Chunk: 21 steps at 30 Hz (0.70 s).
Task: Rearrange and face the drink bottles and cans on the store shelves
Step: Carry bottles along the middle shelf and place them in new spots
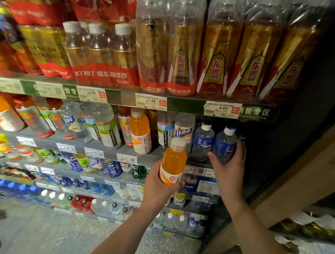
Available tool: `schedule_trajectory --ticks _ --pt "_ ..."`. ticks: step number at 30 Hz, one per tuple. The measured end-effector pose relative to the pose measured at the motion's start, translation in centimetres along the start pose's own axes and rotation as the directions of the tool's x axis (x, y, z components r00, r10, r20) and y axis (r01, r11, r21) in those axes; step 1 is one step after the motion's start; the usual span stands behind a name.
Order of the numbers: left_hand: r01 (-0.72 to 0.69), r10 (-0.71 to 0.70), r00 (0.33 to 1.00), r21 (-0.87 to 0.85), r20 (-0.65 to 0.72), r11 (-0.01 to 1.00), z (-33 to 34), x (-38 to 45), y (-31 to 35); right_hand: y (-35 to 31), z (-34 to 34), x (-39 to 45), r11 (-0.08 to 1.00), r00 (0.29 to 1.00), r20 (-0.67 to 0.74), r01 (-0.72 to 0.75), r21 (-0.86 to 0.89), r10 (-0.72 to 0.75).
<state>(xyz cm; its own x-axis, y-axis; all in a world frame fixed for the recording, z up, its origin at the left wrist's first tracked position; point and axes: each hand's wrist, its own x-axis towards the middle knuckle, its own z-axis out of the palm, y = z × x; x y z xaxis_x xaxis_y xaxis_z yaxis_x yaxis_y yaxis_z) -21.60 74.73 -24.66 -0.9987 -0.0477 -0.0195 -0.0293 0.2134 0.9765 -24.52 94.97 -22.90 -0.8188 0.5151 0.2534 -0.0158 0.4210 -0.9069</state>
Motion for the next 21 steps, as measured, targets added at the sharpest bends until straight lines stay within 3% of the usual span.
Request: schedule_trajectory --ticks 3,7,12,21 --pt "-0.004 0.005 0.998 0.024 -0.066 1.000 -1.8 -0.4 -0.5 -1.3 1.7 -3.3 0.991 0.996 0.016 0.087 0.101 -0.089" --pt "-0.008 0.014 0.989 0.041 -0.150 0.999 -5.7 -0.5 -1.3 -4.2 6.2 -7.1 0.986 0.977 0.210 0.000 0.170 -0.036" --pt "0.034 -0.027 0.972 0.025 -0.232 0.999 -13.6 -0.1 -3.1 -8.4 12.9 -11.2 0.972 0.922 0.378 -0.009 0.236 -0.084" --pt "0.030 -0.025 0.952 0.010 -0.306 0.999 -31.8 1.9 -6.4 -15.5 27.5 -18.2 0.966 0.952 0.305 -0.079 0.247 0.000"
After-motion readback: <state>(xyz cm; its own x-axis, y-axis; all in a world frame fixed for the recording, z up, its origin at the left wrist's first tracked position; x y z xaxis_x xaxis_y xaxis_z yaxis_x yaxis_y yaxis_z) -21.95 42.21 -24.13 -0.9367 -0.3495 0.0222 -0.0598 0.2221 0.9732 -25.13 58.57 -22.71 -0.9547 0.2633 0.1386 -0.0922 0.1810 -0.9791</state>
